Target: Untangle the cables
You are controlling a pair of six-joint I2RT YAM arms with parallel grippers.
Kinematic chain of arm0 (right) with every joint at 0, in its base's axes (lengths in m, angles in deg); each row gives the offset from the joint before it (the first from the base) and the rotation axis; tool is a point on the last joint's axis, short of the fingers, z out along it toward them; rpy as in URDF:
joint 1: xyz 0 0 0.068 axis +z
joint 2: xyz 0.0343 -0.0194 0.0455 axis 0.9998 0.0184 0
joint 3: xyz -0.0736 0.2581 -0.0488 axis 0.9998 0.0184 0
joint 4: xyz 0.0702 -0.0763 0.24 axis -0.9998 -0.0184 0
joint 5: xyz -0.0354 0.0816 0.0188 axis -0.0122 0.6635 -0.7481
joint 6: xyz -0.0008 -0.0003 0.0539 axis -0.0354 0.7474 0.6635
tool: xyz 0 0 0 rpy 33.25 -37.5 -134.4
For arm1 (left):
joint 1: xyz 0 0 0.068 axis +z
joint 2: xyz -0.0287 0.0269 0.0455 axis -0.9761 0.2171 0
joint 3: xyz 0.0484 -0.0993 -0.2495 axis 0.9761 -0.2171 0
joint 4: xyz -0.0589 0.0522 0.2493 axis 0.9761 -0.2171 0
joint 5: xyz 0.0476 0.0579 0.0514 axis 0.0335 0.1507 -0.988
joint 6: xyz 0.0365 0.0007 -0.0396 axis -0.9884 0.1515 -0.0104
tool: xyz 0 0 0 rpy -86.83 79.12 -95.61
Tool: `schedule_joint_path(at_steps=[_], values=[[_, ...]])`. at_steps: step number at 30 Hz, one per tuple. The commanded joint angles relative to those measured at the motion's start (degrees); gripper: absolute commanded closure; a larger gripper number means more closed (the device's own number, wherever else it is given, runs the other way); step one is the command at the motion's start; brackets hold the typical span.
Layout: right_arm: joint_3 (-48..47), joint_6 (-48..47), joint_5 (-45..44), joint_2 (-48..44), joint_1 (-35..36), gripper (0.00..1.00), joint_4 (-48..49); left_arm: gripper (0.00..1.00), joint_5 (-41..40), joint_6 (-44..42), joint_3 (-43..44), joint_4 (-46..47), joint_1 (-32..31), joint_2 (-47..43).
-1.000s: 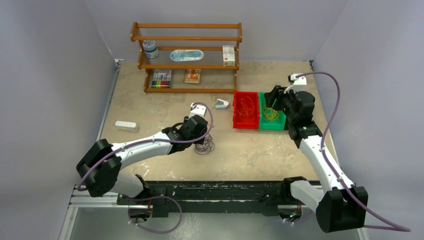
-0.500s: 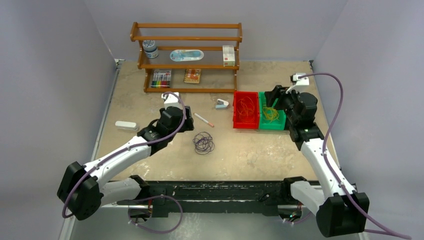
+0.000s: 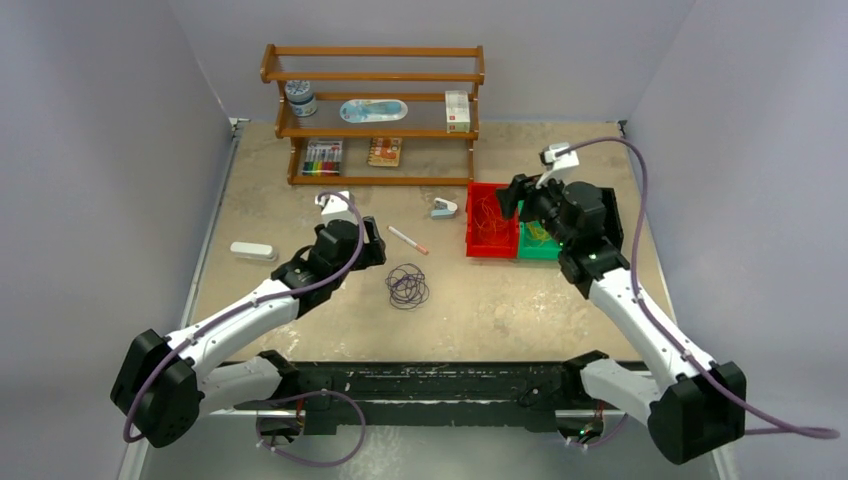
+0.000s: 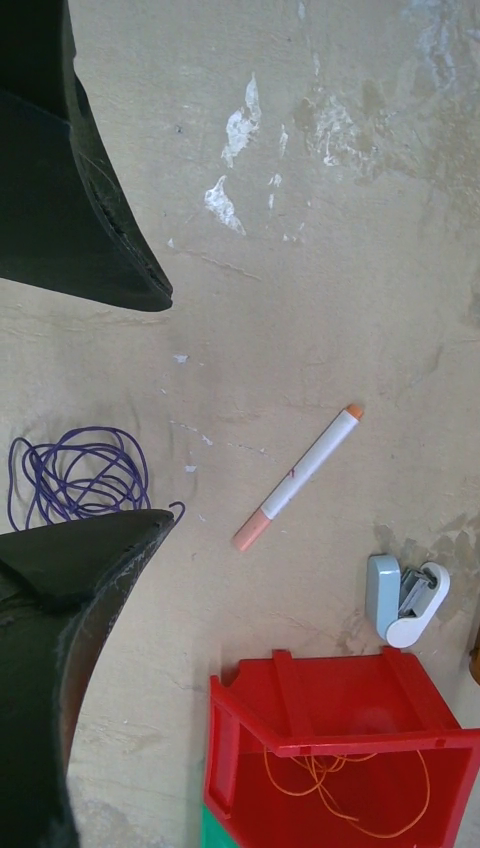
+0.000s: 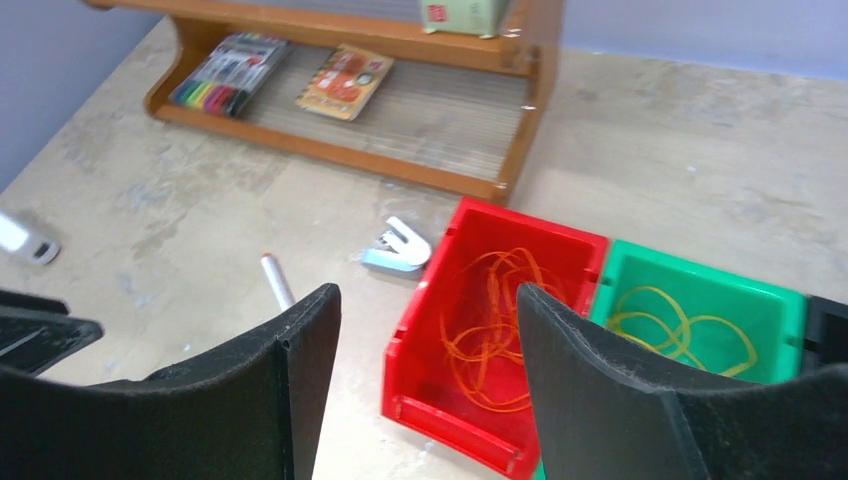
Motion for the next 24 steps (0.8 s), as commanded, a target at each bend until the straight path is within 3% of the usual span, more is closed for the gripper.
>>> schedule_joint_path(at_steps=[1, 12, 24], values=[[-4.65, -1.82, -0.47, 4.25, 5.51, 0.32, 1.72, 0.28, -1.37, 1.55, -0.35, 3.02, 0.46, -1.37], [-13.80, -2.40, 11.73, 25.91, 16.23, 0.40, -1.12, 0.31, 1.39, 1.04, -1.23, 5.31, 0.45, 0.79], [-21.77, -10.08, 25.10, 40.35, 17.89, 0.47, -9.48, 0.33, 1.26, 0.21, -1.33, 4.90, 0.44, 1.41]])
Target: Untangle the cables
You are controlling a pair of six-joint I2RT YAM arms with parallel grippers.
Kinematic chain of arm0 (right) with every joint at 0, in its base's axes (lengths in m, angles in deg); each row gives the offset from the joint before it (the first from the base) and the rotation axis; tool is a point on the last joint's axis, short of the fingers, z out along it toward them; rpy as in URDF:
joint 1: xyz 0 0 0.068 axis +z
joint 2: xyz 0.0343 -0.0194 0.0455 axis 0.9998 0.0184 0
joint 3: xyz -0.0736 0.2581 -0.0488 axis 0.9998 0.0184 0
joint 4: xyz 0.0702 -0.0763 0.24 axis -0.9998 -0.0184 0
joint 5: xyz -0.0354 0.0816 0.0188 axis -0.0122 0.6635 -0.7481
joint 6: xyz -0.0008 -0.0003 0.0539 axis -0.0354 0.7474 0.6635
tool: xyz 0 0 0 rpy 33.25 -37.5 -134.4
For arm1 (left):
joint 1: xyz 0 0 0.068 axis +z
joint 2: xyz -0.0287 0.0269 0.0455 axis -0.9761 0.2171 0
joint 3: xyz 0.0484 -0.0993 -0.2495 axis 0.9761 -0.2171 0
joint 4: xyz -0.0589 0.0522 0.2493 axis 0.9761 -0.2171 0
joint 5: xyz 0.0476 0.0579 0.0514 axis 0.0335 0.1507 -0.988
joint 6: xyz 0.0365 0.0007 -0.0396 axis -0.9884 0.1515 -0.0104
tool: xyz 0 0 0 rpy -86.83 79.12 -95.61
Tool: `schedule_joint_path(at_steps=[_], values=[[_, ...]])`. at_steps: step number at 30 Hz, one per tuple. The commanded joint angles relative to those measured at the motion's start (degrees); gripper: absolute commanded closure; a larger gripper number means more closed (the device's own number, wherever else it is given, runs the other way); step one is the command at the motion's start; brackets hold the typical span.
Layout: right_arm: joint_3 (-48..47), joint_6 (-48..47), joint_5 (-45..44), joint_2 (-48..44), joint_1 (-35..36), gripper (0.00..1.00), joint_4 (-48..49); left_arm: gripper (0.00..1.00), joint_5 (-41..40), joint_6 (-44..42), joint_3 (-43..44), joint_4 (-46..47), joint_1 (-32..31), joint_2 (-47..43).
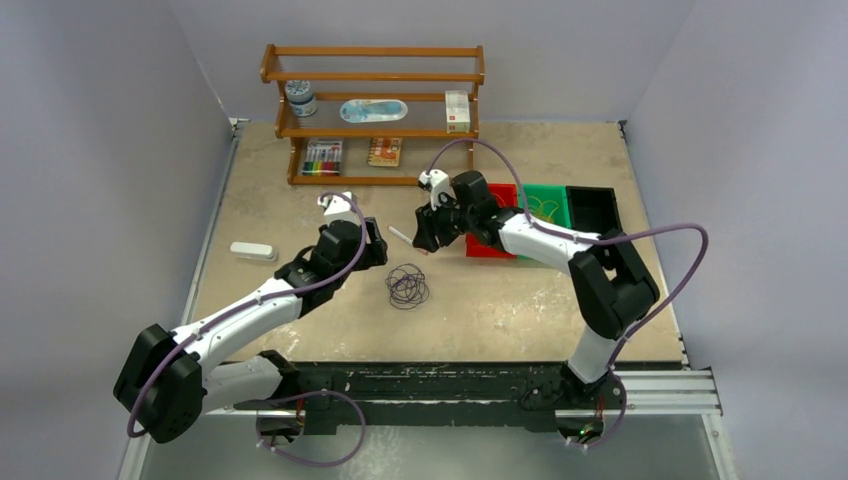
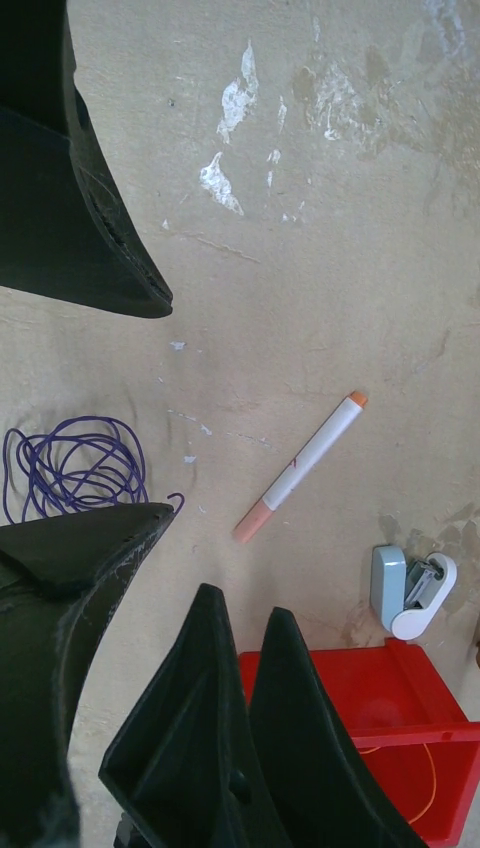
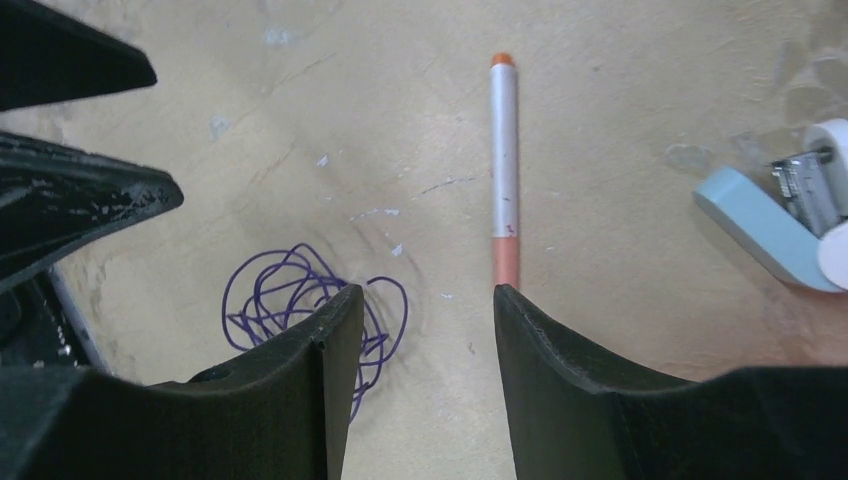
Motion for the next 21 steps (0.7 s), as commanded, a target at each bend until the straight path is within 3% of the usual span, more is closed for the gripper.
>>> schedule_joint_path(at_steps=[1, 8, 21], values=[[-3.27, -5.49, 9.08, 0.49, 0.24, 0.47, -3.25, 0.33, -0.07, -0.40, -0.32, 2.40, 0.24, -0.14], [-4.13, -8.56, 15.62, 3.35, 0.76, 0.45, -5.44, 0.34, -0.35, -0.62, -0.08, 2.42, 0.28, 0.34], [-5.73, -8.49, 13.67, 7.62, 2.09, 0.49, -5.11, 0.34, -0.64, -0.49, -0.23, 1.84, 0.29, -0.35]])
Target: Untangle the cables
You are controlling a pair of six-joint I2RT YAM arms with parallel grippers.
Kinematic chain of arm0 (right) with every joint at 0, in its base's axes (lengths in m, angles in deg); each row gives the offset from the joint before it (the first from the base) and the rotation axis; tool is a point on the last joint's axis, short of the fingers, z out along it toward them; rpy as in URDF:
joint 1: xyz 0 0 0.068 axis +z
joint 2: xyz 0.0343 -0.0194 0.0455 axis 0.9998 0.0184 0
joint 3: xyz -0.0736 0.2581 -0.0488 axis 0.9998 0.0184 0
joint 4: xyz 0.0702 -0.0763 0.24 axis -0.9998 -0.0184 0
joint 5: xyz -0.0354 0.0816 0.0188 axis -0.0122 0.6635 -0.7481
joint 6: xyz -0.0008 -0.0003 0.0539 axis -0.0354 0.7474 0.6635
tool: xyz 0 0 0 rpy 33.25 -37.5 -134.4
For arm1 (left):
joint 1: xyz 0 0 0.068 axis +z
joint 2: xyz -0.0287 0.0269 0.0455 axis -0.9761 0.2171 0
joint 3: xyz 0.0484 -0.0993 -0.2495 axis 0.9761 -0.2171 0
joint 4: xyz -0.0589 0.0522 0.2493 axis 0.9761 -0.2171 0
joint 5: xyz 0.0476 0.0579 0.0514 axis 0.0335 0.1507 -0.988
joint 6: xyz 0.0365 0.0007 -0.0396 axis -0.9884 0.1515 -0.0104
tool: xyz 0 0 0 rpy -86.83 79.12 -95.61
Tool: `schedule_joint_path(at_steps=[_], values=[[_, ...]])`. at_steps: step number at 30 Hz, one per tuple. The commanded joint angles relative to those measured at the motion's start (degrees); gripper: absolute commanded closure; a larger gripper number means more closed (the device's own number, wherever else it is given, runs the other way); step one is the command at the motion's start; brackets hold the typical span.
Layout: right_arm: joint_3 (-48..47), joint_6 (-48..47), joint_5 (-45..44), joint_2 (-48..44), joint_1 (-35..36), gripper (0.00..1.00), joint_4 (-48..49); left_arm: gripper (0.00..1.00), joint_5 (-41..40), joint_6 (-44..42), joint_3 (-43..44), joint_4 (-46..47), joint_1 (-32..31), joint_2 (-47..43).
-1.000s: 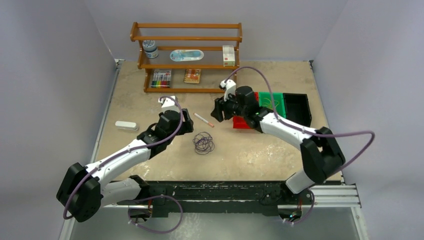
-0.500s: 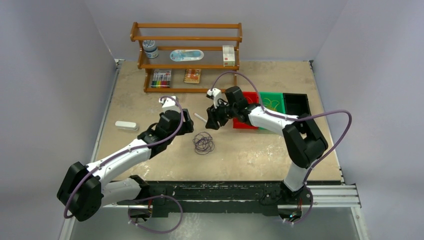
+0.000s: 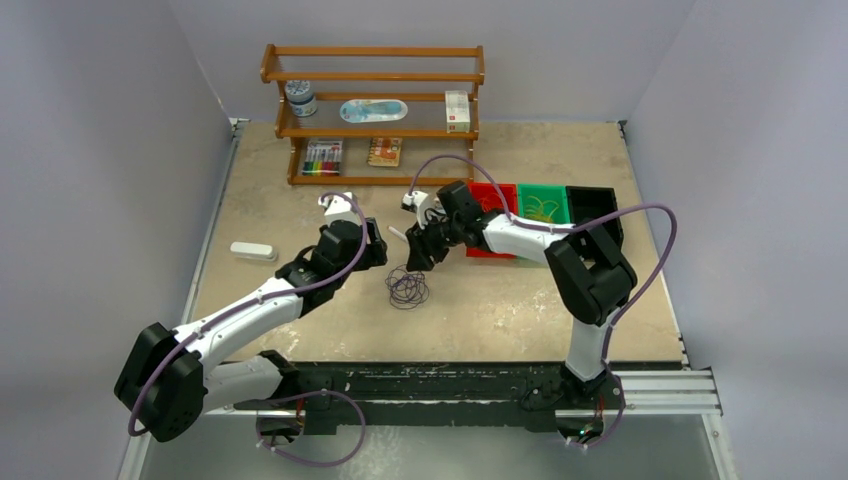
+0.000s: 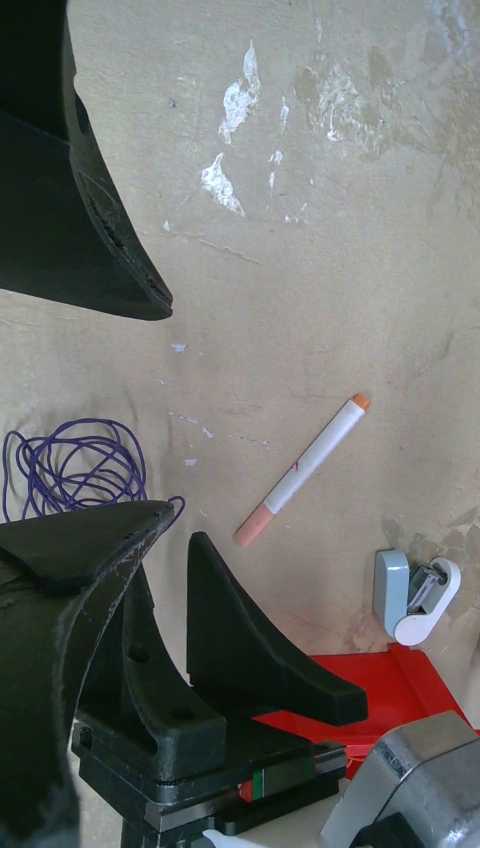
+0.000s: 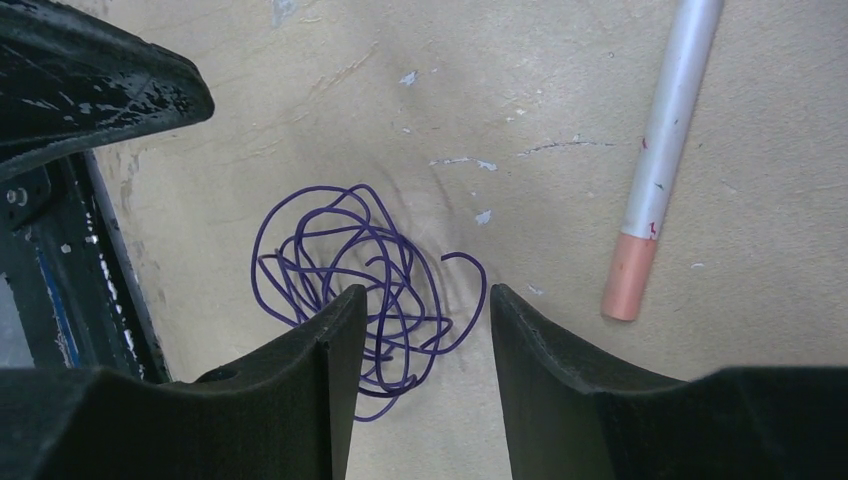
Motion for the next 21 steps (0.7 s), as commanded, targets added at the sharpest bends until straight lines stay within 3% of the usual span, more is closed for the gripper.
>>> schedule_joint_path(at_steps=[1, 3, 10, 14, 21], values=[[-2.82, -0.79, 0.68, -0.25, 0.29, 0.50, 0.55, 0.34, -0.66, -0.47, -0.19, 1.81, 0.26, -0.74], [-2.87, -0.94, 0.69, 0.04, 0.36, 0.54, 0.59, 0.34, -0.73, -0.54, -0.08, 1.77, 0.24, -0.75], [-2.22, -0.83, 1.55, -1.34, 0.34, 0.87, 0.96, 0.34, -0.66, -0.57, 0.05, 2.13, 0.26, -0.50], [-0.41, 1.89, 1.74, -3.95, 0.24, 0.99, 2.41, 0.34, 0.10, -0.39, 0.13, 2.87, 0.25, -0.23], [7.05, 9.38, -3.84, -11.61, -0.33, 1.00, 11.36, 0.30, 8.01, -1.19, -0.76, 8.19, 0.26, 2.84]])
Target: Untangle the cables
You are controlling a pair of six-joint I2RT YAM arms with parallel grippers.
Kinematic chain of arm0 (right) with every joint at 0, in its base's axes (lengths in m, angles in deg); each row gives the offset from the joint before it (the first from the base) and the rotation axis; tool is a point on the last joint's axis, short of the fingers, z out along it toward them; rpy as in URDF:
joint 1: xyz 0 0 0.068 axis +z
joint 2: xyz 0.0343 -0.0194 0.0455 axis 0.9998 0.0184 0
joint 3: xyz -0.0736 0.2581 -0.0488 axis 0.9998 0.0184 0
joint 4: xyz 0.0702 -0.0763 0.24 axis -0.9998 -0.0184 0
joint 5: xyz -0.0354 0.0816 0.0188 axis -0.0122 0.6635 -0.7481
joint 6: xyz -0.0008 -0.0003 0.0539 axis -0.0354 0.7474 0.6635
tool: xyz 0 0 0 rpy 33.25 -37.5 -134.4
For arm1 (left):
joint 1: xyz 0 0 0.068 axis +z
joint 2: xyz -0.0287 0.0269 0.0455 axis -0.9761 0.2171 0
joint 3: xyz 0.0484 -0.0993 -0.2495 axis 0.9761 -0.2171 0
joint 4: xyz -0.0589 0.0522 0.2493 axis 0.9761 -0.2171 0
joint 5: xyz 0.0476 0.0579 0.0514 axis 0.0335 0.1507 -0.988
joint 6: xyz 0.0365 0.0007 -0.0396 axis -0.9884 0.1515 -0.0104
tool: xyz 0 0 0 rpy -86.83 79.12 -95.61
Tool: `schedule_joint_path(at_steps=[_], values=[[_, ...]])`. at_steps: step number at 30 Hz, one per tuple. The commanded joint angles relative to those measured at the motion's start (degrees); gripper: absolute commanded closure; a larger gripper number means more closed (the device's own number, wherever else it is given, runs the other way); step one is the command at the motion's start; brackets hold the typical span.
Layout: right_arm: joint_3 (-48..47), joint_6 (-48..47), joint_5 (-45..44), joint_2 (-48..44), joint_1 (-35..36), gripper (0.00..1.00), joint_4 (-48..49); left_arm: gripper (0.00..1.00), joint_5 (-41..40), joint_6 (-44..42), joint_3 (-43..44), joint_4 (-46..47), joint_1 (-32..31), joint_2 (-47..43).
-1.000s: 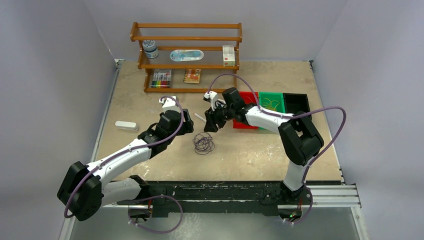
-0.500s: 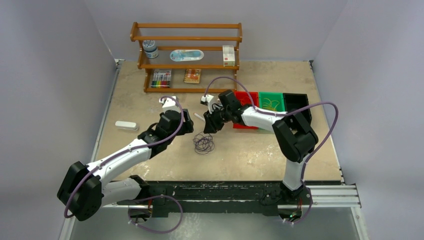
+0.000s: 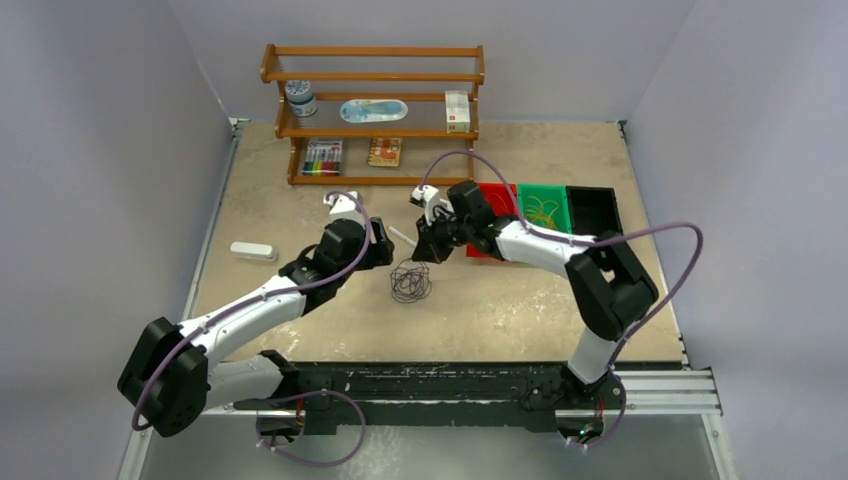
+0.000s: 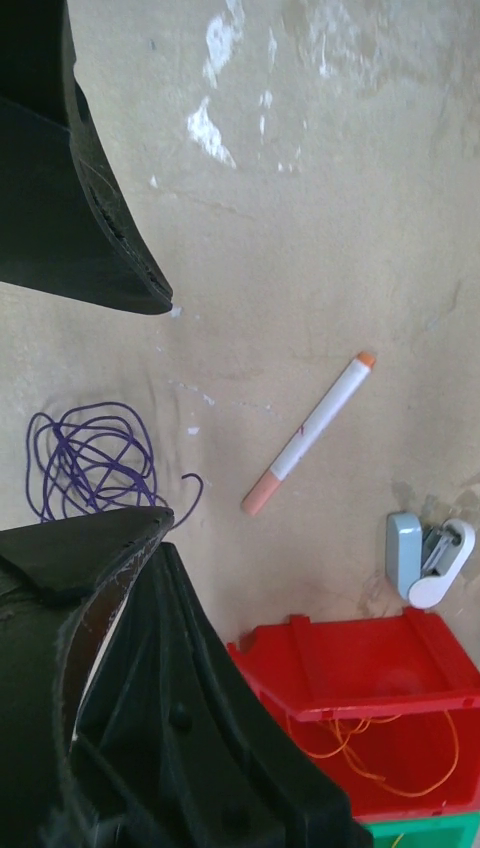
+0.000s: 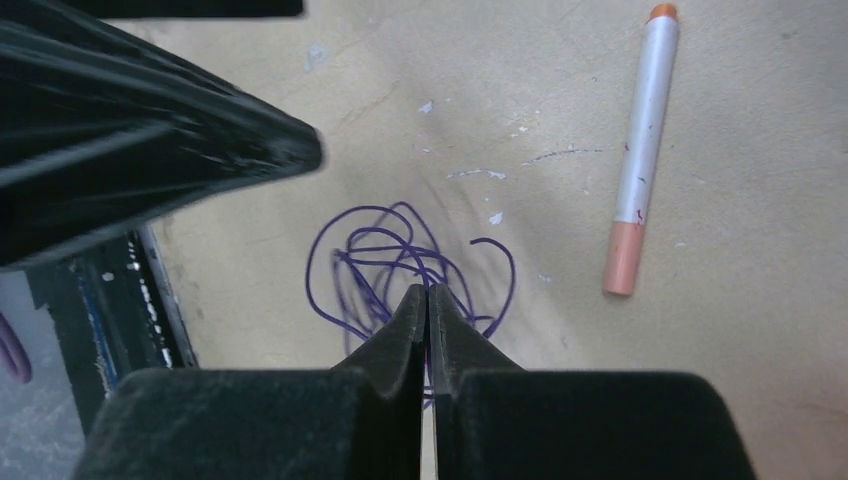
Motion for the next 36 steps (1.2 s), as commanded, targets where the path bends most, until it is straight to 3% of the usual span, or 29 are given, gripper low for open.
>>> schedule_joint_path(at_steps=[1, 10, 21, 31, 36], values=[[4.79, 6.80, -3.24, -7.58, -0.26, 1.00, 9.48, 0.29, 6.98, -0.95, -1.15, 7.76, 0.26, 2.64], [11.88, 13.01, -4.96, -10.76, -0.29, 1.00, 17.61, 0.30, 13.69, 0.88, -2.82, 17.00, 0.26, 8.62], [11.34, 16.90, -13.29, -9.73, -0.52, 1.00, 15.68, 0.31, 14.81, -2.41, -5.54, 17.34, 0.22, 4.17], [11.33, 17.36, -12.74, -10.21, -0.85, 1.00, 16.03, 0.40, 19.77, -3.38, -7.98, 25.69, 0.24, 9.89], [11.17, 17.24, -11.62, -10.24, -0.87, 1.00, 16.32, 0.47, 17.56, -5.54, -5.86, 25.68, 0.19, 14.05]])
